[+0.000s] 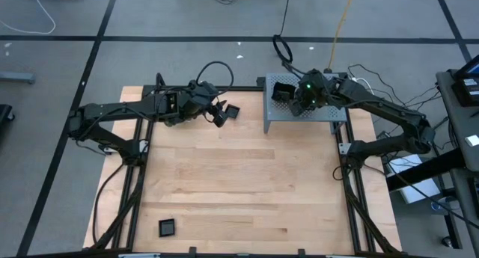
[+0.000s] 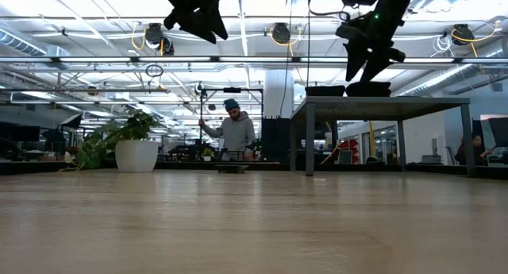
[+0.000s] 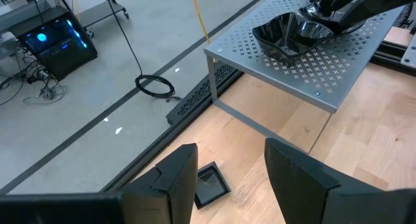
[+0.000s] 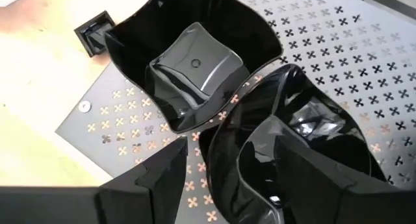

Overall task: Pick & Place Mini shaped plates
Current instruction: Stack the leaf shaped plate on top of the leaf shaped plates on the shelf

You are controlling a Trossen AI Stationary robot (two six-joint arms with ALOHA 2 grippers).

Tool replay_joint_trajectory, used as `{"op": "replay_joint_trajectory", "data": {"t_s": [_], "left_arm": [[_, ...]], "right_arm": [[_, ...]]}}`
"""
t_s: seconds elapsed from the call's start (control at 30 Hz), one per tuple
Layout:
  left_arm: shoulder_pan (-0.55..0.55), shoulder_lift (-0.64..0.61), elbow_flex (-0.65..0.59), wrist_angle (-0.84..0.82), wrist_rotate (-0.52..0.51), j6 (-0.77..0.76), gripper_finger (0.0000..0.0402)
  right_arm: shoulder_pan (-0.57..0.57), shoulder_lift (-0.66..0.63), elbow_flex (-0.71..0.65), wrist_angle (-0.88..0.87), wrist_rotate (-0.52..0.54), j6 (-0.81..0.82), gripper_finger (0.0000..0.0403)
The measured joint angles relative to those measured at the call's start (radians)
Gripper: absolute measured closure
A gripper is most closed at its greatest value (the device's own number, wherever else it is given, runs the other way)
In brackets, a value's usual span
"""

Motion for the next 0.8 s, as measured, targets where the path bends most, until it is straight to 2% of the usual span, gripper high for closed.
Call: {"op": "replay_joint_trajectory", "data": {"t_s": [0.4, 0.53, 0.7, 0.8], "left_arm": [[0.000, 0.000, 0.000, -0.005, 0.000, 0.000, 0.0218], [0.000, 0.000, 0.000, -0.005, 0.000, 0.000, 0.0218], [0.000, 0.000, 0.000, -0.005, 0.000, 0.000, 0.0218], [0.000, 0.000, 0.000, -0.005, 0.000, 0.000, 0.0218]], "right_arm": [[0.006, -0.001, 0.000, -0.001, 0.004, -0.004, 0.0183], [0.050, 0.002, 0.000, -0.002, 0.007, -0.092, 0.0185], [0.115, 0.002, 0.000, -0.002, 0.137, -0.220, 0.0198], [0.131, 0.002, 0.000, -0.001, 0.166, -0.238, 0.0208]]}}
